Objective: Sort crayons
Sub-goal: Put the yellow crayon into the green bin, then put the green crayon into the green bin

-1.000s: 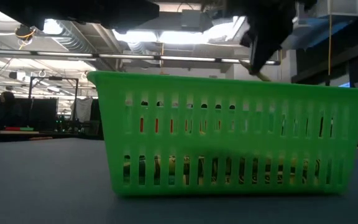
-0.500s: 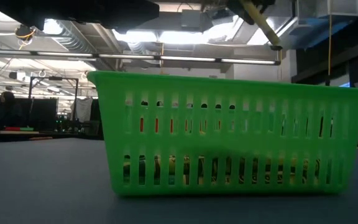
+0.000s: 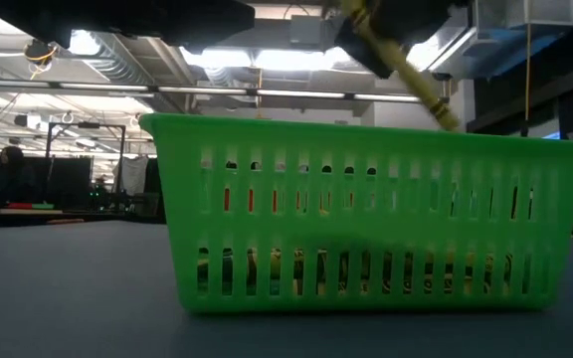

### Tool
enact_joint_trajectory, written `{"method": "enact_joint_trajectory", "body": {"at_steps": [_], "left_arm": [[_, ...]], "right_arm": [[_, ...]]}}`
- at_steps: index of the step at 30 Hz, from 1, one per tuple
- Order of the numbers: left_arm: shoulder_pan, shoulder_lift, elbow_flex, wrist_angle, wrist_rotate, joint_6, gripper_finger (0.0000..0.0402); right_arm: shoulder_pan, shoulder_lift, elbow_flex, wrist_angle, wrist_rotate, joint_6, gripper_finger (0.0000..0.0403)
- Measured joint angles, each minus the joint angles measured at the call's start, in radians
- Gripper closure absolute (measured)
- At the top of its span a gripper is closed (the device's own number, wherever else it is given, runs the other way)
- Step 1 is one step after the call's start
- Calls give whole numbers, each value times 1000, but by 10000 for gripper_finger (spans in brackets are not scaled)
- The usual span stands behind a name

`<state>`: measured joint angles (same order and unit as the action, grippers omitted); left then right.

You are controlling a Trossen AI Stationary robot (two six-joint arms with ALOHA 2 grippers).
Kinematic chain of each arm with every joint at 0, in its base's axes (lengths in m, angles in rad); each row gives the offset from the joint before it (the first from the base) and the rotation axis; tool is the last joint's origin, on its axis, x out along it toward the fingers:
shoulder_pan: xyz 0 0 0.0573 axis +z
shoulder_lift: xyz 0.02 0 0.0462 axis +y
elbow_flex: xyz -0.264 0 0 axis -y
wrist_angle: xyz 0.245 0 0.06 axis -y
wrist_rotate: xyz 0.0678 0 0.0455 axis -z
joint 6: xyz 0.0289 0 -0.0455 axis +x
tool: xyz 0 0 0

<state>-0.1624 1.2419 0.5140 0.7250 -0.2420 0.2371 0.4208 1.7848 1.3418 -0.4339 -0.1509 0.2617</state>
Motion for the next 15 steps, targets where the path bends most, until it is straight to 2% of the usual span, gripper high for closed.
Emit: {"method": "enact_joint_trajectory", "body": {"at_steps": [4,6,11,15], "left_arm": [[-3,0,0,-1,1,0,273],[-3,0,0,-1,0,0,273],[-3,0,0,-1,1,0,273],[-3,0,0,-1,0,1,273]], "right_arm": [[-3,27,0,-6,0,10,380],[-9,28,0,-5,-1,20,365],[-11,27,0,-10,-30,29,284],[-21,2,21,-119,-107,53,226]]}}
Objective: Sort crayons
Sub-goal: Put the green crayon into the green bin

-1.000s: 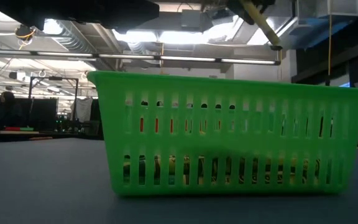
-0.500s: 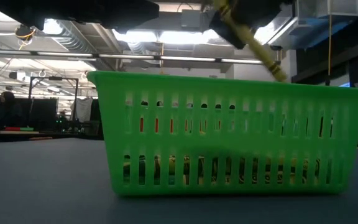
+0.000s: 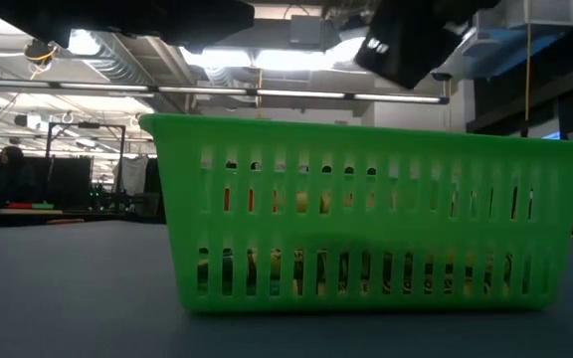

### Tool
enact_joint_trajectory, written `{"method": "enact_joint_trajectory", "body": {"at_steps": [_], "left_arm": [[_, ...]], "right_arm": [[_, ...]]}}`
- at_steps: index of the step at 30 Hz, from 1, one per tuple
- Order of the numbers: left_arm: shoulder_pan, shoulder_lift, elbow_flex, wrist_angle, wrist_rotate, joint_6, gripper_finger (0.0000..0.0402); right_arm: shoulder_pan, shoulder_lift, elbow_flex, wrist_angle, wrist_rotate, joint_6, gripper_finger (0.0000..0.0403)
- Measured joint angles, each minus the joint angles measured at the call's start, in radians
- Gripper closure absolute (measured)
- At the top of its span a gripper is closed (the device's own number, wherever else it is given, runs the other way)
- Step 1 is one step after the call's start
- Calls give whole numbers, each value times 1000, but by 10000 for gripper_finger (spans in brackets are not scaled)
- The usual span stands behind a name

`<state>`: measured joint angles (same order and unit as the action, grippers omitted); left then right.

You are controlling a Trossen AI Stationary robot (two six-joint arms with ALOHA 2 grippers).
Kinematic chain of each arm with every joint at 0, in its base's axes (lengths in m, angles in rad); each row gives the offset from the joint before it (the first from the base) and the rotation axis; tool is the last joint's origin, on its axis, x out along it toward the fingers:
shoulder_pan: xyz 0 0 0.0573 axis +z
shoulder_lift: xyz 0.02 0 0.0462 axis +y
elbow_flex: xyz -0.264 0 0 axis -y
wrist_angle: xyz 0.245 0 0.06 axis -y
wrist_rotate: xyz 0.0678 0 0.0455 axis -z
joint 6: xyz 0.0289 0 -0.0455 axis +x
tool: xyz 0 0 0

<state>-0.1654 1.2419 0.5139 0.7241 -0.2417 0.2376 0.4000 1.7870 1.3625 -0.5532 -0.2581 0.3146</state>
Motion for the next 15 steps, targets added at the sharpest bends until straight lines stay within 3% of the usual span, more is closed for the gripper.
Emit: {"method": "enact_joint_trajectory", "body": {"at_steps": [5,11,15], "left_arm": [[0,0,0,0,0,0,273],[0,0,0,0,0,0,273],[0,0,0,0,0,0,273]], "right_arm": [[31,-74,22,-178,35,83,199],[120,-118,11,-414,121,283,208],[181,-118,-54,-473,126,395,215]]}}
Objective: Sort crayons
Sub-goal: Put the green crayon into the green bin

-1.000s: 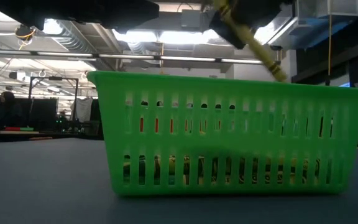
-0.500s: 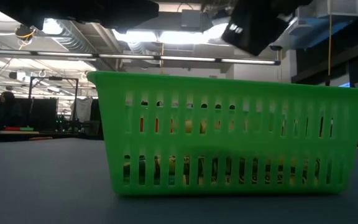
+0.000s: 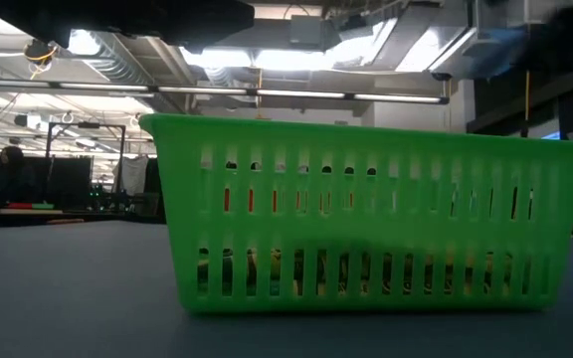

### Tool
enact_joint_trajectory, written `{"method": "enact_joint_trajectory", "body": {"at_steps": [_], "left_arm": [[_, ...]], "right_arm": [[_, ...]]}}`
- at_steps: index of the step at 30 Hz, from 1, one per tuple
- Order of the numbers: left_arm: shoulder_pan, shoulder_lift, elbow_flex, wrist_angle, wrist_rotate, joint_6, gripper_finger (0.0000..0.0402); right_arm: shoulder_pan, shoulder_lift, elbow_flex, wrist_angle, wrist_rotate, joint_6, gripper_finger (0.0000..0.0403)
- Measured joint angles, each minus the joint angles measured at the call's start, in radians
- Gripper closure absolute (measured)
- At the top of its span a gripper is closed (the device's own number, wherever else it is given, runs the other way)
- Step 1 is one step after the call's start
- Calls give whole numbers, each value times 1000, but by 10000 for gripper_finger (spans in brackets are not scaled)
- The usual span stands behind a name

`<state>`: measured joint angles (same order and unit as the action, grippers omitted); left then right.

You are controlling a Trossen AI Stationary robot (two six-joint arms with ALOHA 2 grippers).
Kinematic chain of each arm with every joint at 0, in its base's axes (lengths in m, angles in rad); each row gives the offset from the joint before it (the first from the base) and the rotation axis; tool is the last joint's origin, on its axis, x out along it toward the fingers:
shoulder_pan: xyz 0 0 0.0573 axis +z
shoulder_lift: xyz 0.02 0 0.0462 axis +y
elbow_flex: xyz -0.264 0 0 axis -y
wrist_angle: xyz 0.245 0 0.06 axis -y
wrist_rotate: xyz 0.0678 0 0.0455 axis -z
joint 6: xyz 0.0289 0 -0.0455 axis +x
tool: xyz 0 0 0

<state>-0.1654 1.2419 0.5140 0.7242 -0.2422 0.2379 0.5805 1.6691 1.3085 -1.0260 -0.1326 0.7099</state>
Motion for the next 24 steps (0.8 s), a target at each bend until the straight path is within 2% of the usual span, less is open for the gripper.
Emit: {"method": "enact_joint_trajectory", "body": {"at_steps": [4,8,13,19,24], "left_arm": [[0,0,0,0,-3,0,273],[0,0,0,0,-3,1,273],[2,0,0,1,-4,1,273],[2,0,0,4,-4,8,273],[2,0,0,13,-10,9,273]], "right_arm": [[63,0,-105,-12,-22,96,216],[137,0,-197,23,-93,194,216],[219,0,-244,88,-145,286,217],[282,0,-246,159,-139,361,217],[335,22,-245,216,-48,419,217]]}}
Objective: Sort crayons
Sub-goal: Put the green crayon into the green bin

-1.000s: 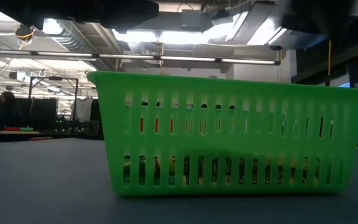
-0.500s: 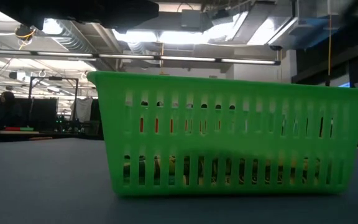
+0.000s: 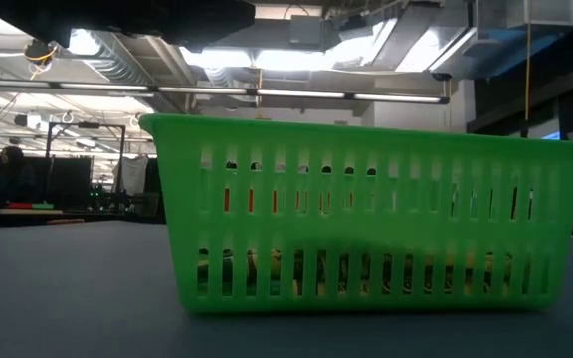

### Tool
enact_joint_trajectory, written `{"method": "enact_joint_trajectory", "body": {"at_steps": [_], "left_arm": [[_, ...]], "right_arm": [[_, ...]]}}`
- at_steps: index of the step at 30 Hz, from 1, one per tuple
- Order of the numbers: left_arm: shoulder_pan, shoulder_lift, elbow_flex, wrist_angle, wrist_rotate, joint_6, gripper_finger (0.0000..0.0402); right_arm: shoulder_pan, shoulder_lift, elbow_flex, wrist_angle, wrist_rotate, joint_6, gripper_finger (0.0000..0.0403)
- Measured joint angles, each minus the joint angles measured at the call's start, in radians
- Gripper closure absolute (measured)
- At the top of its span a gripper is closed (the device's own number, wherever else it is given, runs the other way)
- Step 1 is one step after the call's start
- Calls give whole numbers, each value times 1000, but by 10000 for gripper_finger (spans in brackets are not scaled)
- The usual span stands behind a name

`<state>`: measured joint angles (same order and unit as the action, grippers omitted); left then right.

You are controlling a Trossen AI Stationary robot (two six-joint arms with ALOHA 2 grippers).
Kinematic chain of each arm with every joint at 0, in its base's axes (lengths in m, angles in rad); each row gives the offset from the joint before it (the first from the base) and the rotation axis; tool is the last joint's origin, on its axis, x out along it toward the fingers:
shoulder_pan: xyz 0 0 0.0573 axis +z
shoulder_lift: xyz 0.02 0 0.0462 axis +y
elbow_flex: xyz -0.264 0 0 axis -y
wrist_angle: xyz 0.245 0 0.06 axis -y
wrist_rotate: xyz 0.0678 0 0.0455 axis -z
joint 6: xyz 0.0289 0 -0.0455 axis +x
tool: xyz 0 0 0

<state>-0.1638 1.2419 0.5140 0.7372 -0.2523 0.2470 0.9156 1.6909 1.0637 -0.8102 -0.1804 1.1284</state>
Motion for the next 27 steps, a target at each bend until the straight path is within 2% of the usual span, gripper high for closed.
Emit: {"method": "enact_joint_trajectory", "body": {"at_steps": [8,11,14,19,21,27], "left_arm": [[0,0,0,0,-1,1,273],[0,0,0,0,-1,1,273],[0,0,0,1,-1,1,273],[2,0,0,6,-2,1,273],[2,0,0,6,-1,1,273],[2,0,0,6,-1,1,273]], "right_arm": [[7,86,0,15,42,4,217],[7,106,0,21,41,-35,233],[7,116,2,18,42,-60,276],[6,117,3,22,34,-67,371],[-2,116,3,19,30,-80,391],[-50,123,59,-80,-1,-173,368]]}}
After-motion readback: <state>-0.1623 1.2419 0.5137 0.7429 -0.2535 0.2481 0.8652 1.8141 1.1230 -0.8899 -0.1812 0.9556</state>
